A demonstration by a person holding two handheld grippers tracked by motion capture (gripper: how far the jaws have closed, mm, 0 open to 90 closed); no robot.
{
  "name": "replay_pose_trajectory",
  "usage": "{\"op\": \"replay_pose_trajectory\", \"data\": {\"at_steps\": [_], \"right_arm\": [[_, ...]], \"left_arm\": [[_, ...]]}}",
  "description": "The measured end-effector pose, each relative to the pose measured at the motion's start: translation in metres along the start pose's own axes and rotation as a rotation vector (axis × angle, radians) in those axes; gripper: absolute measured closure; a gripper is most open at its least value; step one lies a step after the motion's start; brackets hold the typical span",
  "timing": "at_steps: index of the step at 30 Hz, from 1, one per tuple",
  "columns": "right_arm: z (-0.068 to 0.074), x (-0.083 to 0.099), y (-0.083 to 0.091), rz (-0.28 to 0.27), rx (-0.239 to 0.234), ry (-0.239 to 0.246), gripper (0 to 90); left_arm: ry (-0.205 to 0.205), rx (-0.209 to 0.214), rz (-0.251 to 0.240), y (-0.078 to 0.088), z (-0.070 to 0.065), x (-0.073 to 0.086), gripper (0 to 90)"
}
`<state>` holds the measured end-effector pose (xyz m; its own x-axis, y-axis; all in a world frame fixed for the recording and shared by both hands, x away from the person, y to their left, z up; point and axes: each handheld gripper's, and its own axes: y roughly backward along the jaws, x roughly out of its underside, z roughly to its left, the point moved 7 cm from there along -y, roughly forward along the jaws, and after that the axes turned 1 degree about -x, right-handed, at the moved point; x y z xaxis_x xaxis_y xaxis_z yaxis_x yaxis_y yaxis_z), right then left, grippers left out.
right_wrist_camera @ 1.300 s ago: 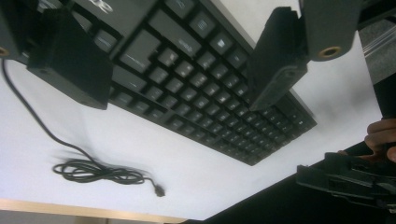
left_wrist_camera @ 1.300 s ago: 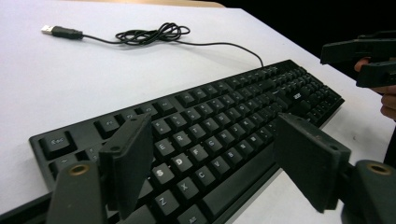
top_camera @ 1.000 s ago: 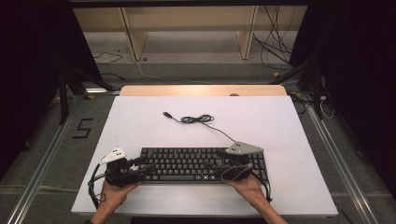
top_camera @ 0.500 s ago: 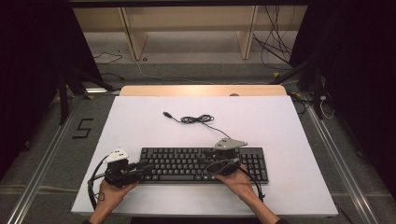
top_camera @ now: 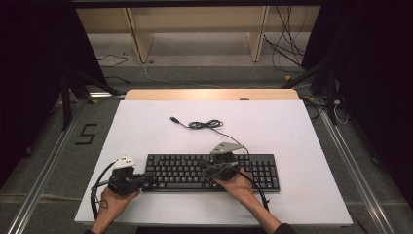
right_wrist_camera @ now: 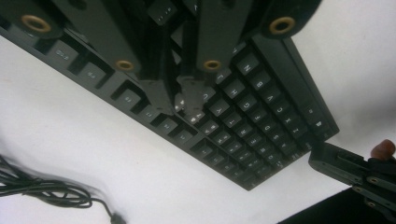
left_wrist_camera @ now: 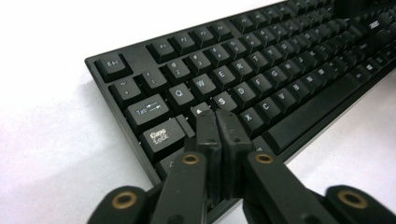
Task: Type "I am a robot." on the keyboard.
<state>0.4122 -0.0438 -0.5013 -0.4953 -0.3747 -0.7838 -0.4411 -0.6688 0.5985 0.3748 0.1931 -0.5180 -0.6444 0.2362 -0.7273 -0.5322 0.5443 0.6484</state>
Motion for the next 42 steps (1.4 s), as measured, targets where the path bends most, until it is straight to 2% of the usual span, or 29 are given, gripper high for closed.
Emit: {"op": "replay_pose_trajectory", "data": {"at_steps": [4, 12, 18, 42], "right_arm": [[0.002, 0.0, -0.009, 0.025, 0.006, 0.006, 90.0], [0.002, 0.001, -0.022, 0.062, 0.023, 0.005, 90.0], [0.002, 0.002, -0.026, 0.077, 0.028, 0.005, 90.0], [0.001, 0.008, -0.035, 0.11, 0.041, 0.001, 90.0]], "left_arm": [[-0.003, -0.007, 0.016, -0.001, 0.001, 0.002, 88.9], [-0.003, -0.015, 0.036, -0.002, 0.004, 0.003, 88.9], [-0.006, -0.024, 0.059, -0.004, 0.005, 0.005, 88.9], [0.01, -0.013, 0.087, -0.007, 0.005, 0.008, 89.2]]}}
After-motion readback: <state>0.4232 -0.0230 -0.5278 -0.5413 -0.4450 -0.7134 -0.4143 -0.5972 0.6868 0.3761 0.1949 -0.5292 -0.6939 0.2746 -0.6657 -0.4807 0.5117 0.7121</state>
